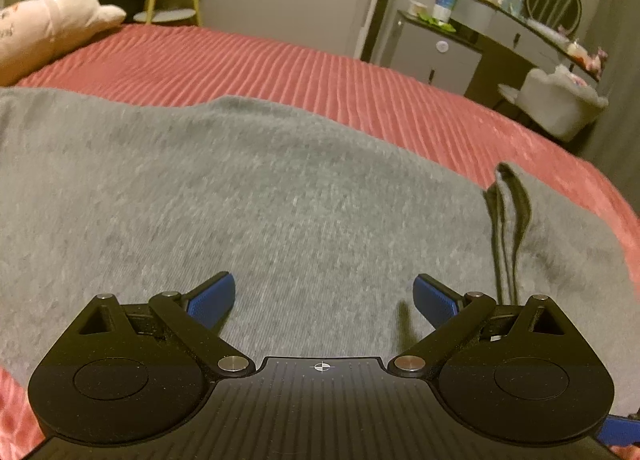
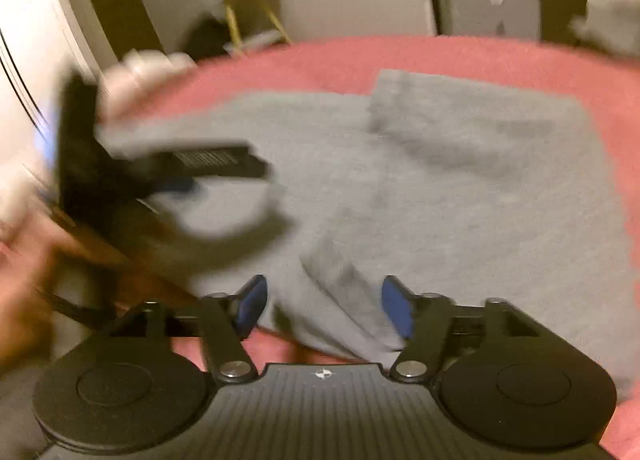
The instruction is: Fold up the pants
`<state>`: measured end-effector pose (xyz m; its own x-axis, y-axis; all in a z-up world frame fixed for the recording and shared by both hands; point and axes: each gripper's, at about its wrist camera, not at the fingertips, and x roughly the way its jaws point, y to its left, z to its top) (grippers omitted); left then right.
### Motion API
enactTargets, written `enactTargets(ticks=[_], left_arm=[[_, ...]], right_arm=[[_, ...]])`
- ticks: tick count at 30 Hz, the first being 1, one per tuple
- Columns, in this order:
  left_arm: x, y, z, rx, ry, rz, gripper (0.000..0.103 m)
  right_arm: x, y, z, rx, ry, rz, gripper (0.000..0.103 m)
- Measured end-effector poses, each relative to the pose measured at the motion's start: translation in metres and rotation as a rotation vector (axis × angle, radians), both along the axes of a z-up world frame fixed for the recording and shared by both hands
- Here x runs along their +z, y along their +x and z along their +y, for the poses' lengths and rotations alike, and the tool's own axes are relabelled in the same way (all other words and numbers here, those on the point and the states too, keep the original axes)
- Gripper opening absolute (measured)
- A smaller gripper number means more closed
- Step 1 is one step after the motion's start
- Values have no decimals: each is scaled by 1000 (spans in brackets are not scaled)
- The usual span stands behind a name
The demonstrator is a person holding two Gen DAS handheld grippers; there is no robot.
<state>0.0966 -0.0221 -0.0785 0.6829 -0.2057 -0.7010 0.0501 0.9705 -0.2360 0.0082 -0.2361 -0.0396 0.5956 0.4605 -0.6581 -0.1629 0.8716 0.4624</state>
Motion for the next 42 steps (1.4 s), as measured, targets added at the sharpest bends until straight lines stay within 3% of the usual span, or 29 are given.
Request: enactTargets(ticks=[2,5,6,7,8,12,15,17,19,21,24,27,31,32,33,37,42], left_arm=[[1,0,3,-7,-54,1,100],[1,-1,4,-48,-153,18,100],[0,-1,3,-67,-178,26,100],[0,-1,2,-85,-196,33,100],[-1,-1,0,-109,-216,42,100],[-5,2,-7,-201,-326,96,100],[-14,10,-13,-247,-415,163,100],[-17,15,-17,-272,-457,189,99],[-19,19,-19,-294,-484,205,94],[-22,21,-23,-325,-534,229,79],[-30,27,-33,-352,-582,280,64],[-39,35,-42,-361,-616,320,60],[-55,48,-53,-344,-717,383,54],[-59,50,-57,-340,-710,391,43],[-63,52,-59,-329,-703,398,25],[-75,59,-60,-307,-752,413,20],[-64,57,-55,-318,-716,385,18]], right_arm=[[0,-4,-23,-114,151,-3,65],[-11,-6,-49,-335,154,51,62],[-19,-7,-56,-408,113,102,57],[-25,-10,-60,-446,101,135,30],[-27,-15,-61,-465,107,139,18],[-23,-28,-63,-444,162,155,19],[-15,-37,-71,-466,169,130,25],[-11,-45,-77,-487,203,84,45],[-11,-50,-84,-522,243,52,55],[-15,-51,-90,-561,285,34,56],[-27,-42,-93,-582,324,28,56],[-32,-33,-93,-579,332,30,57],[-33,-28,-88,-557,303,21,60],[-33,-27,-87,-556,304,17,62],[-33,-26,-88,-556,309,15,63],[-34,-30,-90,-563,327,13,64],[-32,-32,-89,-557,339,-1,67]])
